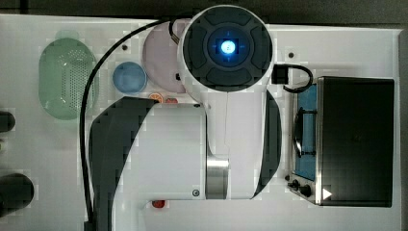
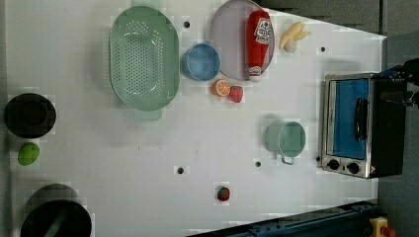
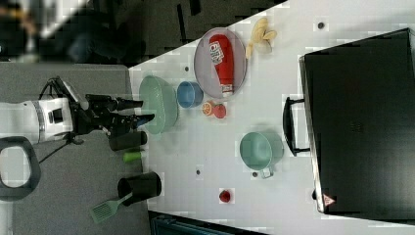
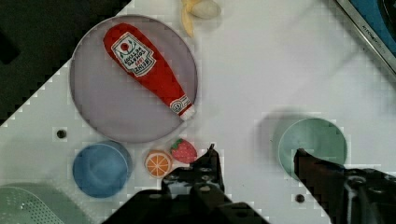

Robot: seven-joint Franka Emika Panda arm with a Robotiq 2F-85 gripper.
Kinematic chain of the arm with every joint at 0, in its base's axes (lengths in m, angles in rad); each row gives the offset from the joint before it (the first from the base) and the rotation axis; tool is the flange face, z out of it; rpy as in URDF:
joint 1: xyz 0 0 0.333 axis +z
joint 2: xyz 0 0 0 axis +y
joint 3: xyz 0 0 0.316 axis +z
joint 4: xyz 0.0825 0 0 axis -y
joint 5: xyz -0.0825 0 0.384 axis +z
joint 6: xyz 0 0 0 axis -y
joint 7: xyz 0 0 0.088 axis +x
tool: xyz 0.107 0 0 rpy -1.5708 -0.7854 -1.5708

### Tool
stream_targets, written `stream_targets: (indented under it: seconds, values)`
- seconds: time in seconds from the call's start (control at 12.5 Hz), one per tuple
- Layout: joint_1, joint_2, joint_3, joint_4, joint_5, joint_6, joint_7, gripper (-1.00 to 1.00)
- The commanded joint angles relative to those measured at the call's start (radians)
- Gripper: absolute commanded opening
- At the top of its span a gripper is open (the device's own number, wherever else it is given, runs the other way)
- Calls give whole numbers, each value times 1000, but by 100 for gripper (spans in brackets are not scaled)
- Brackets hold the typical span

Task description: Drag mug right to left.

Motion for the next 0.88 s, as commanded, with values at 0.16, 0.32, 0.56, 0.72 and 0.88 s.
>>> stream_targets:
  seconds: [0.16, 0.32, 0.56, 0.72, 0.88]
  values:
    - [-113, -192, 60, -249, 26, -34, 83, 80]
    - [-112, -188, 61, -302, 26, -32, 62, 100]
    - [-112, -167, 63, -408, 26, 25, -39, 100]
    - [-112, -144, 63, -477, 26, 122, -89, 100]
    - [-111, -115, 64, -542, 24, 220, -177, 100]
